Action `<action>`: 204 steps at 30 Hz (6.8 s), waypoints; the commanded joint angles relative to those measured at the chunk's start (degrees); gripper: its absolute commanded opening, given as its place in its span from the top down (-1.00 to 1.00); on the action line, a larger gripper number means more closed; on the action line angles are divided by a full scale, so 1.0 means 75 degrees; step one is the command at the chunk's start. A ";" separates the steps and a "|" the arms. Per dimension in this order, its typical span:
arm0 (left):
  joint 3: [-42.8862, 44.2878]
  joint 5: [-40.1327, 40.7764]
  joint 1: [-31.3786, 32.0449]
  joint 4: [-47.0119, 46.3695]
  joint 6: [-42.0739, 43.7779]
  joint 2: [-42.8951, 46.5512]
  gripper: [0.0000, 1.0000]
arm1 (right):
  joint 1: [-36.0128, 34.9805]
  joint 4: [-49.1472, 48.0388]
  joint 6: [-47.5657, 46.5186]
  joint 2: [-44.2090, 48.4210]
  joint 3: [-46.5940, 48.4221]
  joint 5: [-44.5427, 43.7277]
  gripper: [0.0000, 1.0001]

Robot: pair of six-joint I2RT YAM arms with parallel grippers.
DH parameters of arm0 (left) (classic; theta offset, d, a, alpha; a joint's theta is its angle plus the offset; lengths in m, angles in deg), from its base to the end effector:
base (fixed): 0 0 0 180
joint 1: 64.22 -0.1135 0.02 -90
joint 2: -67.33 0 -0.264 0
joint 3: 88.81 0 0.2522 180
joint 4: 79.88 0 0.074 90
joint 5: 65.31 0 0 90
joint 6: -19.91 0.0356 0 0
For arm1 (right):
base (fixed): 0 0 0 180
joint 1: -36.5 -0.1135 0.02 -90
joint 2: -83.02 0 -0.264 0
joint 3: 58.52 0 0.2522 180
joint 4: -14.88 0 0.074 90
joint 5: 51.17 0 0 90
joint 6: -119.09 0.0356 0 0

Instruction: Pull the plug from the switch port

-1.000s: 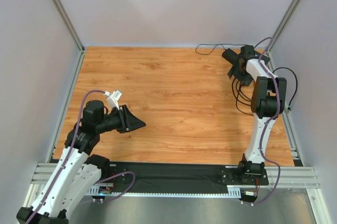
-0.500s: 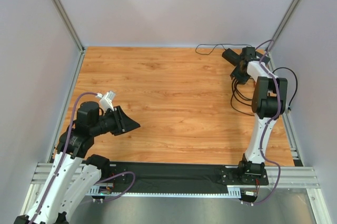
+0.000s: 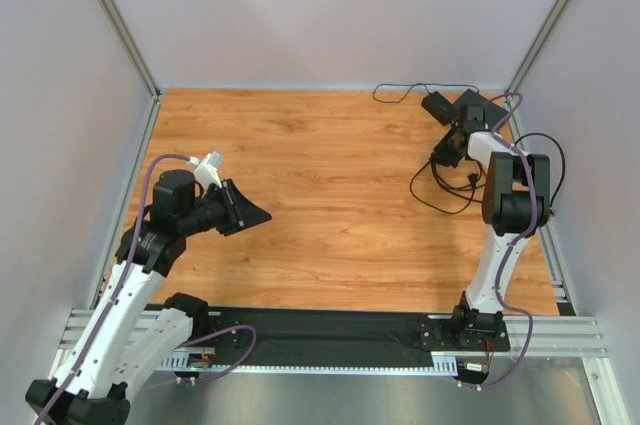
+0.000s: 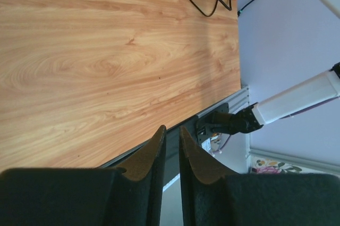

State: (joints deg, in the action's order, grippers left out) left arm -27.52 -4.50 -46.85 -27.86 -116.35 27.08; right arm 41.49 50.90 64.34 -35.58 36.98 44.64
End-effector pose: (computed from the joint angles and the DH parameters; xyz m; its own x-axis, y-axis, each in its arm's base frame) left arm 0.1322 -0.0596 0.3205 -0.8163 -0.4055 -0.4114 0.1012 0.6008 -0.7930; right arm 0.4332 -0.0342 0.1524 -0.6782 0.6356 -0.3690 0.5219 0.7700 0.3672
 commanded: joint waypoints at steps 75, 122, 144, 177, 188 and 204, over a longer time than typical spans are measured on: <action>1.0574 0.0435 0.2852 -0.6472 0.0601 -1.4404 0.33 | 0.1080 0.0852 -0.1184 -0.1644 0.4347 -0.0602 -0.47; 0.9825 -0.0245 0.3192 -0.6834 -0.0522 -1.4637 0.20 | 0.0623 -0.0063 -0.0118 -0.0979 0.2016 0.2121 -0.28; 0.8089 0.0154 0.3403 -0.8535 -0.2375 -1.4567 0.07 | 0.0002 0.0631 -0.0528 0.1082 -0.0347 -0.0762 -0.36; 0.8358 0.0306 0.3532 -0.7446 -0.2784 -1.4696 0.09 | 0.0049 0.0055 -0.0059 0.1283 -0.1546 -0.1676 -0.32; 0.8511 0.0505 0.3556 -0.7105 -0.3124 -1.4766 0.12 | 0.0084 -0.0074 0.0105 0.0873 -0.1371 -0.1102 -0.27; 0.8593 0.1032 0.3767 -0.7832 -0.4660 -1.5329 0.12 | 0.0189 -0.0109 0.0152 0.0791 -0.1394 -0.0891 -0.23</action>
State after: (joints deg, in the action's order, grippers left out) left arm 36.12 0.57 -19.29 -88.25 -148.67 -85.31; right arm 42.96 49.55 65.32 -26.62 26.99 38.45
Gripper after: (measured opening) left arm 0.440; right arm 0.621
